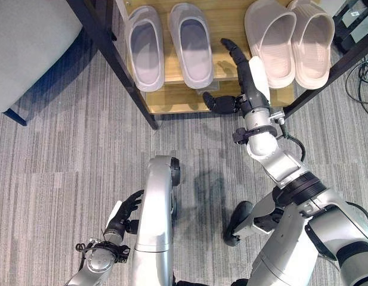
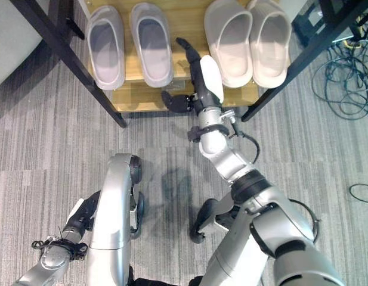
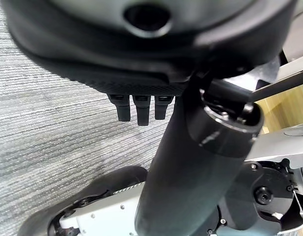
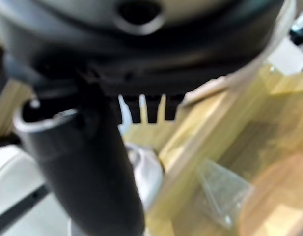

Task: Arrange the slippers neatly on the shoe rack.

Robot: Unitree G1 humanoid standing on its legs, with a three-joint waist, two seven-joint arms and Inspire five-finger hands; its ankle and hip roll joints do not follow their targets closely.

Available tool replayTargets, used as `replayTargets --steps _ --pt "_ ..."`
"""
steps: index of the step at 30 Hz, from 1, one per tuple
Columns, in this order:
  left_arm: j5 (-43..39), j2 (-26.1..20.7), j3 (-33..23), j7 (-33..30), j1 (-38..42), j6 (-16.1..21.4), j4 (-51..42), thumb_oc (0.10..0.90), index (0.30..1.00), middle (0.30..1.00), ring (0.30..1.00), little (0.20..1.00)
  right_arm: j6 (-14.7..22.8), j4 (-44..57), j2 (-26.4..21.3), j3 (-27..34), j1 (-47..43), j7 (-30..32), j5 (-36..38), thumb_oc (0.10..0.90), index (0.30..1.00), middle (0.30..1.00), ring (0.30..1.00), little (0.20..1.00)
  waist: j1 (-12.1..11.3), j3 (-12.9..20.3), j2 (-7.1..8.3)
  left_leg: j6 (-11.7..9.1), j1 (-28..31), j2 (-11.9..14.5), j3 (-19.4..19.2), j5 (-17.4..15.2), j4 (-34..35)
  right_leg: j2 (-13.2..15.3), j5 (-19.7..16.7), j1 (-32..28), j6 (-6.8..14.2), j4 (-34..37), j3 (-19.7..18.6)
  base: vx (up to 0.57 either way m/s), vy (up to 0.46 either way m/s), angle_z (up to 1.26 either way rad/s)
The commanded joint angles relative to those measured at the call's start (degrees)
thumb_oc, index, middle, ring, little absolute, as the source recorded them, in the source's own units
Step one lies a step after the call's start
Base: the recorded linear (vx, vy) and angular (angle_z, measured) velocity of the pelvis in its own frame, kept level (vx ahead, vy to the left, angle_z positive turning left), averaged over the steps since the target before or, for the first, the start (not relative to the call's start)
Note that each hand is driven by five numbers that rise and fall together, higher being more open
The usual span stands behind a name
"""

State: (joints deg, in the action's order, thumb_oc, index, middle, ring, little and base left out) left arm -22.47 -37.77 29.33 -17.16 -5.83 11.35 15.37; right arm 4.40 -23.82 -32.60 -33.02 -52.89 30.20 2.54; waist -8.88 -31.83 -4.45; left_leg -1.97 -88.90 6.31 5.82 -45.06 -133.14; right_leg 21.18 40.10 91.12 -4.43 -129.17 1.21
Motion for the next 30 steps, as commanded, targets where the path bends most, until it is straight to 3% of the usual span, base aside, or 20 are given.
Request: replayTargets --steps 1,7,14,30 --pt "0.67 0.62 4.70 -2.14 -0.16 3.62 -3.57 0.800 0.900 0.900 0.900 0.900 3.23 5.69 -1.36 2.40 -8.73 4.62 -2.91 0.800 0.900 0.900 0.900 0.900 -3.55 2.04 -2.33 -1.00 -1.06 -2.23 -0.38 0.10 5.05 2.06 -1.13 -1.17 2.16 0.22 -7.12 0.00 0.000 0.00" --pt "1.46 1.04 5.56 -2.21 0.29 3.41 -3.39 0.800 0.900 0.900 0.900 0.900 3.80 7.89 -0.78 5.61 -5.66 7.23 -4.52 0.800 0.900 0.900 0.900 0.900 -3.33 2.04 -2.33 -0.90 -1.06 -2.37 -0.65 -0.03 4.86 2.18 -1.03 -1.17 2.17 0.20 -7.31 0.00 0.000 0.00" --pt "1.47 1.14 5.91 -2.46 0.69 3.62 -3.27 0.800 0.900 0.900 0.900 0.900 2.87 5.24 0.91 4.98 -6.03 6.81 -4.19 0.800 0.900 0.900 0.900 0.900 -3.56 2.04 -2.40 -1.09 -1.06 -2.38 -0.52 -0.11 4.70 2.06 -1.06 -1.17 2.28 0.04 -7.29 0.00 0.000 0.00" --pt "-0.41 0.59 7.31 -2.84 1.26 3.70 -2.45 0.800 0.900 0.900 0.900 0.900 3.88 -10.28 8.84 1.84 -11.87 3.83 7.37 0.800 0.900 0.900 0.900 0.900 -5.22 2.04 -2.94 -1.07 -1.06 -2.54 -1.07 -0.08 4.96 2.24 -1.29 -1.17 2.30 -0.32 -7.76 0.00 0.000 0.00"
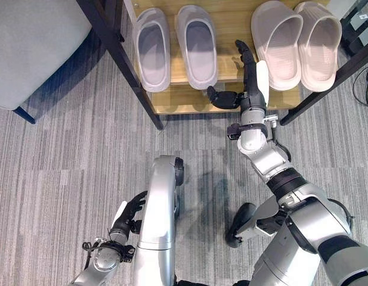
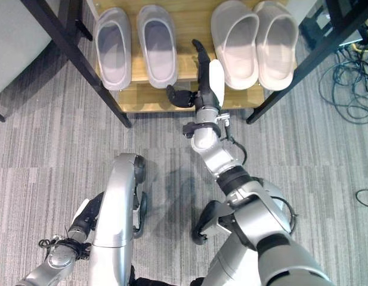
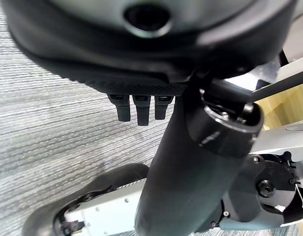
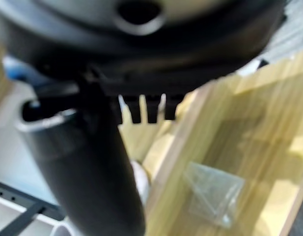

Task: Arrange the slippers neatly on the shoe rack.

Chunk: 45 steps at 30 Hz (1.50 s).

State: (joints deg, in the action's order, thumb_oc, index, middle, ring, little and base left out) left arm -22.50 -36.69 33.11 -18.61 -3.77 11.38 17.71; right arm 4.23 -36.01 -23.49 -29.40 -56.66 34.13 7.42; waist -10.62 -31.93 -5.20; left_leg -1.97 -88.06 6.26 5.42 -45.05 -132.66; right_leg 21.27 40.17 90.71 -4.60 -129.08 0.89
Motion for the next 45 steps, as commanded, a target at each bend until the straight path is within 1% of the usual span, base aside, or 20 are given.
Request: replayTargets --steps 1,6,18,28,32,37,45 --pt "-0.45 -0.57 3.62 -1.15 -0.79 3.65 -4.86 0.800 0.900 0.900 0.900 0.900 4.19 1.60 -0.07 -2.02 -8.23 -0.84 3.23 0.800 0.900 0.900 0.900 0.900 -3.55 2.13 -2.16 -1.08 -1.89 -2.50 -0.76 -0.13 4.45 2.22 -1.41 -0.76 2.53 -0.45 -7.52 0.00 0.000 0.00" --pt "-0.70 -1.08 4.17 -0.56 -1.07 3.54 -5.05 0.800 0.900 0.900 0.900 0.900 4.95 0.35 1.12 -4.24 -9.79 -3.26 5.79 0.800 0.900 0.900 0.900 0.900 -3.96 2.13 -2.38 -1.09 -1.89 -2.51 -0.86 -0.24 4.29 2.21 -1.60 -0.76 2.67 -0.59 -7.94 0.00 0.000 0.00" --pt "-1.40 -1.14 4.70 -0.12 -0.77 3.16 -4.52 0.800 0.900 0.900 0.900 0.900 5.19 -0.82 5.79 -8.27 -12.19 -6.22 7.09 0.800 0.900 0.900 0.900 0.900 -4.09 2.13 -2.58 -1.30 -1.89 -2.54 -0.83 -0.10 3.80 1.93 -1.52 -0.76 2.52 -1.12 -8.30 0.00 0.000 0.00" --pt "-1.71 -1.08 4.41 -0.02 -1.15 3.09 -4.53 0.800 0.900 0.900 0.900 0.900 4.89 0.19 6.60 -9.53 -11.33 -7.73 6.53 0.800 0.900 0.900 0.900 0.900 -3.89 2.13 -2.52 -1.46 -1.89 -2.60 -0.69 0.10 3.80 1.86 -1.58 -0.76 2.44 -1.06 -8.20 0.00 0.000 0.00" --pt "-1.70 -1.33 4.67 0.26 -1.14 2.94 -4.57 0.800 0.900 0.900 0.900 0.900 4.95 -0.45 6.95 -9.89 -11.35 -8.65 7.65 0.800 0.900 0.900 0.900 0.900 -4.04 2.13 -2.73 -1.41 -1.89 -2.63 -0.56 0.20 3.78 1.99 -1.62 -0.76 2.44 -0.94 -7.99 0.00 0.000 0.00" --pt "-2.21 -1.69 4.93 0.64 -0.83 3.04 -4.73 0.800 0.900 0.900 0.900 0.900 4.93 -2.93 8.58 -11.56 -12.84 -10.09 8.71 0.800 0.900 0.900 0.900 0.900 -4.50 2.13 -3.16 -1.55 -1.89 -2.69 -0.19 0.40 3.80 1.79 -1.74 -0.76 2.42 -0.98 -7.80 0.00 0.000 0.00" --pt "-2.54 -2.09 4.77 0.87 -1.15 3.10 -4.84 0.800 0.900 0.900 0.900 0.900 4.73 -4.02 9.46 -13.01 -13.86 -10.83 8.36 0.800 0.900 0.900 0.900 0.900 -4.67 2.13 -3.04 -1.73 -1.89 -2.85 -0.30 0.58 4.14 1.90 -1.78 -0.76 2.22 -1.01 -7.91 0.00 0.000 0.00"
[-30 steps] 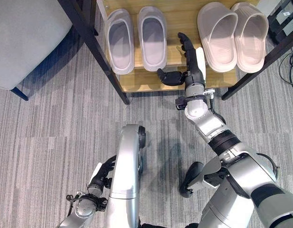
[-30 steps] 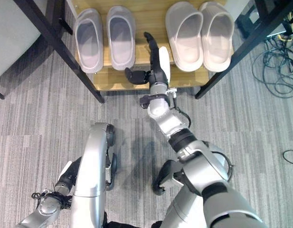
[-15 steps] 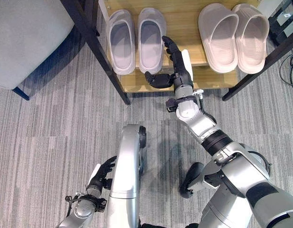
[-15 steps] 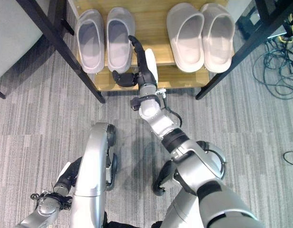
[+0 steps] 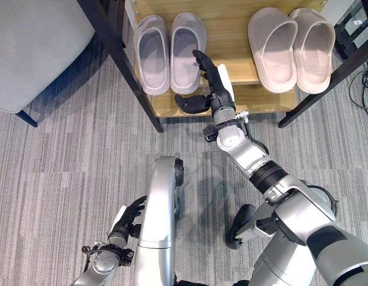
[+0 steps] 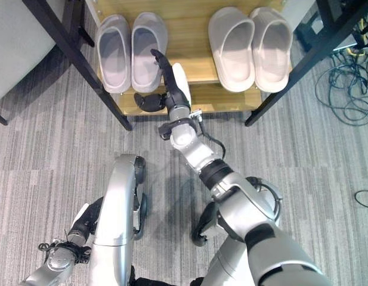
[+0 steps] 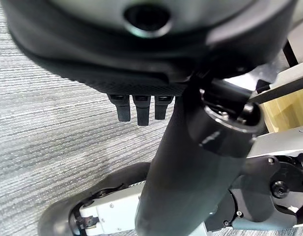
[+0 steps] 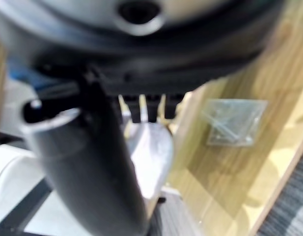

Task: Arrange the slippers neatly on the shoe rack.

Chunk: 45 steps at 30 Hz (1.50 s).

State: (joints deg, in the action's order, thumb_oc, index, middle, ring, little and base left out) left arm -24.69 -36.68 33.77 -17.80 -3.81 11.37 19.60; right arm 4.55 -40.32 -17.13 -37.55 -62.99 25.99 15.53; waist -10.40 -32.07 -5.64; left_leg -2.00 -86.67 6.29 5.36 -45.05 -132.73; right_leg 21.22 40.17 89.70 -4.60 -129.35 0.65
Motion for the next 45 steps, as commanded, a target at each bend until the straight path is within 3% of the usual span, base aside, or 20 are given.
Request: replayTargets --steps 1,6,13,20,27,30,37,41,45 --pt "-0.26 -2.01 4.13 0.02 -1.13 3.05 -6.53 0.800 0.900 0.900 0.900 0.900 4.53 0.36 3.33 -4.47 -7.43 -2.48 0.50 0.800 0.900 0.900 0.900 0.900 -4.98 2.28 -2.61 -1.73 -3.28 -2.79 -0.25 0.62 4.30 1.94 -1.82 0.26 2.22 -0.70 -7.63 0.00 0.000 0.00" --pt "-0.47 -1.79 3.47 -0.15 -1.49 2.98 -6.55 0.800 0.900 0.900 0.900 0.900 4.60 2.88 1.89 -4.14 -6.50 -2.17 -0.14 0.800 0.900 0.900 0.900 0.900 -4.68 2.28 -2.30 -1.68 -3.28 -2.74 -0.13 0.61 4.34 1.92 -1.92 0.26 2.30 -0.56 -7.65 0.00 0.000 0.00" --pt "-0.01 -0.98 2.29 -0.17 -2.30 2.69 -6.80 0.800 0.900 0.900 0.900 0.900 4.92 13.27 -4.57 -3.28 -3.88 -1.56 -3.16 0.800 0.900 0.900 0.900 0.900 -3.44 2.28 -1.12 -1.79 -3.28 -2.71 -0.03 0.62 4.27 1.78 -1.89 0.26 2.32 -0.30 -7.90 0.00 0.000 0.00" --pt "1.04 -0.12 -0.90 0.04 -3.63 2.48 -9.06 0.800 0.900 0.900 0.900 0.900 7.00 35.01 -16.52 0.30 4.28 -2.70 -6.24 0.800 0.900 0.900 0.900 0.900 -1.26 2.28 0.38 -1.81 -3.28 -2.20 0.13 0.60 3.93 1.80 -1.84 0.26 2.51 0.33 -7.57 0.00 0.000 0.00" --pt "1.69 -0.19 -2.73 0.55 -5.54 2.57 -11.00 0.800 0.900 0.900 0.900 0.900 9.64 47.38 -23.12 3.18 10.31 -4.98 -5.15 0.800 0.900 0.900 0.900 0.900 -0.26 2.28 0.93 -1.80 -3.28 -2.13 0.30 0.84 4.04 1.78 -1.77 0.26 2.61 0.55 -7.39 0.00 0.000 0.00" --pt "2.46 0.13 -5.06 1.36 -8.54 3.44 -12.87 0.800 0.900 0.900 0.900 0.900 12.88 57.13 -36.23 6.25 17.47 -8.84 -4.36 0.800 0.900 0.900 0.900 0.900 1.20 2.28 1.89 -1.97 -3.28 -1.89 0.30 1.08 4.14 1.69 -1.91 0.26 2.91 0.78 -7.55 0.00 0.000 0.00" --pt "3.04 0.83 -7.23 1.68 -10.94 5.43 -15.42 0.800 0.900 0.900 0.900 0.900 15.70 61.12 -50.03 12.06 27.54 -9.54 -7.51 0.800 0.900 0.900 0.900 0.900 2.93 2.28 2.62 -2.19 -3.28 -1.63 0.41 2.05 4.99 1.97 -1.80 0.26 2.92 1.18 -7.69 0.00 -0.007 -0.01" --pt "2.42 1.73 -10.55 0.57 -11.32 6.70 -16.66 0.800 0.900 0.900 0.900 0.900 14.40 58.22 -52.21 14.81 34.62 -9.04 -9.98 0.800 0.900 0.900 0.900 0.900 3.35 2.28 3.08 -2.10 -3.28 -1.94 0.14 3.65 6.81 1.43 -2.55 0.26 2.66 2.31 -7.92 0.00 -0.024 0.02" --pt "4.25 1.56 -13.37 -0.12 -8.13 7.74 -16.27 0.800 0.900 0.900 0.900 0.900 13.13 54.15 -53.71 16.41 37.25 -9.13 -14.13 0.800 0.900 0.900 0.900 0.900 2.96 2.28 5.17 -2.16 -3.28 -2.57 -2.44 6.68 15.15 0.34 -4.33 0.26 2.38 8.29 -7.70 -0.03 -0.094 0.02"
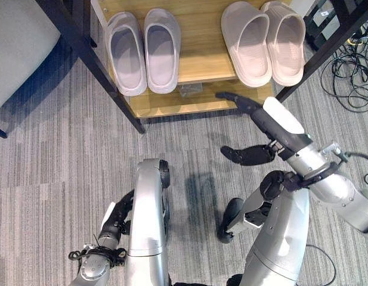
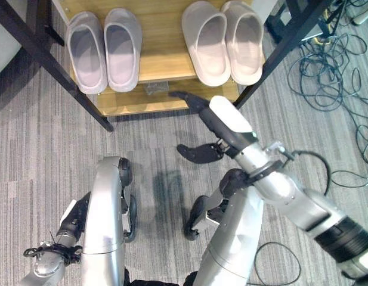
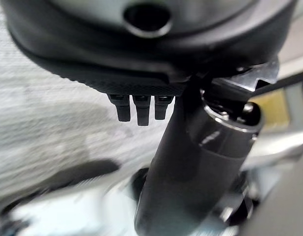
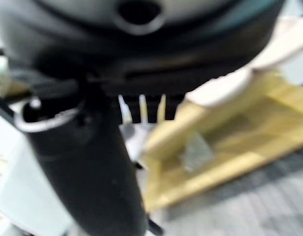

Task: Arrange the slippers neatly on the shoe rack.

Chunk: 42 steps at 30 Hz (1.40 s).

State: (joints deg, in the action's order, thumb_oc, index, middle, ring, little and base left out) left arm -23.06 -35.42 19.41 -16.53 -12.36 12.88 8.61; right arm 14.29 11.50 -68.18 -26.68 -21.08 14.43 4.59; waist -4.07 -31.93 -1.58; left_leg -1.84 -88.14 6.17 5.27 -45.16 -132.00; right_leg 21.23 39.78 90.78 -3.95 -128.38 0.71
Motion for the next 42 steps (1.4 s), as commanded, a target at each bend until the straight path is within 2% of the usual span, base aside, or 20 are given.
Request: replayTargets --steps 1,3,4,5,6,7,9,10,11,12,13,19,21,22,23,24,27,30,34,42 --pt "2.77 0.49 0.48 -1.54 2.07 6.51 -5.11 0.800 0.900 0.900 0.900 0.900 3.07 1.36 -2.89 5.44 -5.19 2.60 -4.51 0.800 0.900 0.900 0.900 0.900 -3.60 2.14 2.24 -2.54 -1.82 -2.74 -3.36 8.13 18.45 -0.12 -4.79 -0.83 1.70 10.45 -7.47 -0.17 -0.134 -0.05" --pt "3.13 1.49 -1.24 -1.82 6.26 7.08 -4.24 0.800 0.900 0.900 0.900 0.900 2.02 -2.50 -2.70 5.20 -6.46 2.85 -7.71 0.800 0.900 0.900 0.900 0.900 -3.91 2.14 3.59 -2.98 -1.82 -4.05 -4.02 12.42 26.98 -1.07 -7.36 -0.87 1.64 17.25 -6.10 -0.17 -0.103 -0.13" --pt "3.13 1.51 -1.21 -1.82 6.40 7.11 -4.16 0.800 0.900 0.900 0.900 0.900 2.08 -2.61 -2.69 5.15 -6.59 2.89 -7.75 0.800 0.900 0.900 0.900 0.900 -3.87 2.14 3.55 -2.99 -1.82 -4.13 -3.99 12.67 27.28 -1.00 -7.58 -0.88 1.58 17.50 -5.99 -0.18 -0.049 0.05" --pt "3.24 1.98 -2.54 -1.98 9.79 7.57 -4.07 0.800 0.900 0.900 0.900 0.900 1.99 -5.34 -0.98 6.36 -5.42 1.81 -8.17 0.800 0.900 0.900 0.900 0.900 -4.06 2.14 3.44 -2.92 -1.82 -5.52 -2.72 16.17 32.52 -1.32 -9.14 -1.83 1.89 21.87 -4.49 -0.17 -0.028 0.21" --pt "2.92 1.85 -3.00 -1.71 11.54 7.94 -3.74 0.800 0.900 0.900 0.900 0.900 1.79 -7.54 0.09 6.80 -4.91 1.89 -8.34 0.800 0.900 0.900 0.900 0.900 -4.17 2.14 2.87 -2.81 -1.82 -6.32 -1.86 17.81 34.72 -0.58 -9.72 -2.70 1.88 24.55 -2.87 -0.27 -0.068 0.20" --pt "2.22 1.74 -3.91 -0.15 13.65 8.81 -3.69 0.800 0.900 0.900 0.900 0.900 1.44 -12.35 5.21 8.14 -1.42 0.41 -8.66 0.800 0.900 0.900 0.900 0.900 -3.80 6.03 2.56 -2.35 -1.82 -6.97 -0.65 22.00 42.03 1.19 -11.49 -4.64 2.09 32.31 1.35 -0.18 -0.086 0.14" --pt "1.19 1.93 -3.92 1.35 14.26 9.22 -3.64 0.800 0.900 0.900 0.900 0.900 1.31 -16.85 10.02 8.15 0.73 -0.09 -8.95 0.800 0.900 0.900 0.900 0.900 -3.76 9.61 2.58 -2.40 -0.77 -6.97 -0.41 24.51 47.80 1.80 -12.39 -7.12 2.06 38.52 4.54 -0.12 -0.081 0.42" --pt "1.13 1.80 -3.90 1.40 14.20 9.25 -3.62 0.800 0.900 0.900 0.900 0.900 1.40 -16.97 10.17 8.15 0.78 -0.06 -9.00 0.800 0.900 0.900 0.900 0.900 -3.76 9.63 2.46 -2.43 -0.43 -7.03 -0.18 24.81 48.32 1.82 -12.64 -7.68 1.99 39.11 4.98 -0.14 -0.096 0.55" --pt "0.73 1.79 -3.77 2.58 13.72 9.43 -3.66 0.800 0.900 0.900 0.900 0.900 1.28 -20.08 14.24 7.92 2.69 -0.71 -8.95 0.800 0.900 0.900 0.900 0.900 -4.15 10.96 2.73 -2.54 4.63 -7.04 -0.37 27.13 55.59 1.51 -14.41 -13.10 2.13 46.49 7.58 -0.11 -0.069 0.41" --pt "0.73 1.78 -3.77 2.58 13.72 9.43 -3.67 0.800 0.900 0.900 0.900 0.900 1.28 -20.08 14.24 7.92 2.68 -0.71 -8.96 0.800 0.900 0.900 0.900 0.900 -4.13 10.91 2.68 -2.55 4.73 -7.07 -0.33 27.20 55.70 1.52 -14.46 -13.24 2.12 46.60 7.66 -0.16 -0.171 0.39" --pt "0.06 2.50 -3.34 4.44 12.88 9.25 -3.18 0.800 0.900 0.900 0.900 0.900 1.26 -24.12 18.56 7.25 5.03 -1.52 -9.56 0.800 0.900 0.900 0.900 0.900 -4.73 12.41 3.13 -2.89 9.63 -7.53 -0.37 29.81 62.97 1.39 -15.64 -18.18 2.36 52.98 10.17 -0.09 -0.161 0.39" --pt "0.19 3.55 -0.16 9.15 10.87 7.00 0.44 0.800 0.900 0.900 0.900 0.900 0.21 -37.64 28.31 3.24 7.42 -1.88 -11.81 0.800 0.900 0.900 0.900 0.900 -6.95 15.69 4.49 -3.82 27.60 -6.63 2.94 38.23 86.36 -1.03 -19.85 -37.31 3.38 73.92 17.79 -0.04 -0.160 0.45" --pt "0.31 3.86 0.30 10.36 10.19 6.25 1.58 0.800 0.900 0.900 0.900 0.900 -0.33 -41.79 31.39 2.27 8.55 -2.14 -12.37 0.800 0.900 0.900 0.900 0.900 -7.61 17.17 4.88 -4.15 35.60 -5.51 3.91 40.95 95.57 -3.38 -21.52 -45.29 4.66 81.92 21.49 0.06 -0.119 0.08" --pt "0.31 3.79 0.30 10.37 10.11 6.25 1.57 0.800 0.900 0.900 0.900 0.900 -0.28 -41.89 31.51 2.23 8.57 -2.09 -12.41 0.800 0.900 0.900 0.900 0.900 -7.62 16.83 4.73 -4.20 36.46 -5.36 4.06 41.25 96.27 -3.64 -21.84 -46.22 4.65 82.68 21.77 0.17 -0.171 0.04" --pt "0.76 4.10 0.39 11.28 9.30 5.59 2.55 0.800 0.900 0.900 0.900 0.900 -0.84 -46.49 33.70 1.70 10.17 -1.93 -13.40 0.800 0.900 0.900 0.900 0.900 -8.44 18.11 5.28 -5.13 44.09 -5.16 4.04 44.20 104.50 -5.48 -23.46 -54.44 5.69 89.89 25.09 0.19 -0.185 -0.04" --pt "0.94 4.28 0.35 11.77 8.76 5.24 2.62 0.800 0.900 0.900 0.900 0.900 -1.16 -48.42 34.91 1.53 10.89 -2.18 -13.72 0.800 0.900 0.900 0.900 0.900 -8.70 18.44 5.01 -5.51 49.51 -4.83 4.10 45.94 110.02 -7.14 -24.32 -59.43 5.96 94.57 26.57 0.26 -0.235 -0.02" --pt "2.00 4.69 -0.11 12.56 7.37 4.41 3.11 0.800 0.900 0.900 0.900 0.900 -1.98 -53.71 37.07 1.24 12.48 -2.47 -15.09 0.800 0.900 0.900 0.900 0.900 -9.19 19.88 4.98 -6.97 60.72 -4.51 4.08 49.62 121.18 -10.86 -27.45 -70.40 7.28 105.51 29.49 0.19 -0.143 0.19" --pt "2.71 4.88 -1.16 12.71 6.52 3.99 3.40 0.800 0.900 0.900 0.900 0.900 -2.76 -58.31 38.59 2.49 14.03 -2.77 -15.00 0.800 0.900 0.900 0.900 0.900 -9.02 22.04 4.97 -7.12 67.97 -3.40 3.44 51.37 128.59 -13.18 -30.17 -77.78 8.58 114.21 29.96 0.19 -0.093 -0.05" --pt "4.58 4.94 -2.64 11.79 5.99 3.54 2.32 0.800 0.900 0.900 0.900 0.900 -3.37 -63.25 40.62 3.95 16.27 -3.00 -15.80 0.800 0.900 0.900 0.900 0.900 -8.83 24.68 3.88 -6.76 75.55 -2.24 1.80 54.44 136.10 -15.28 -34.68 -85.69 9.21 124.06 29.97 0.14 -0.021 -0.11" --pt "6.43 5.67 -4.36 10.78 4.60 3.00 -1.77 0.800 0.900 0.900 0.900 0.900 -4.32 -67.13 43.31 6.99 19.16 -2.88 -15.58 0.800 0.900 0.900 0.900 0.900 -7.17 28.78 2.30 -7.17 80.02 -3.46 -0.04 54.68 137.00 -16.28 -37.85 -92.93 10.22 132.39 27.91 0.15 -0.018 -0.07"
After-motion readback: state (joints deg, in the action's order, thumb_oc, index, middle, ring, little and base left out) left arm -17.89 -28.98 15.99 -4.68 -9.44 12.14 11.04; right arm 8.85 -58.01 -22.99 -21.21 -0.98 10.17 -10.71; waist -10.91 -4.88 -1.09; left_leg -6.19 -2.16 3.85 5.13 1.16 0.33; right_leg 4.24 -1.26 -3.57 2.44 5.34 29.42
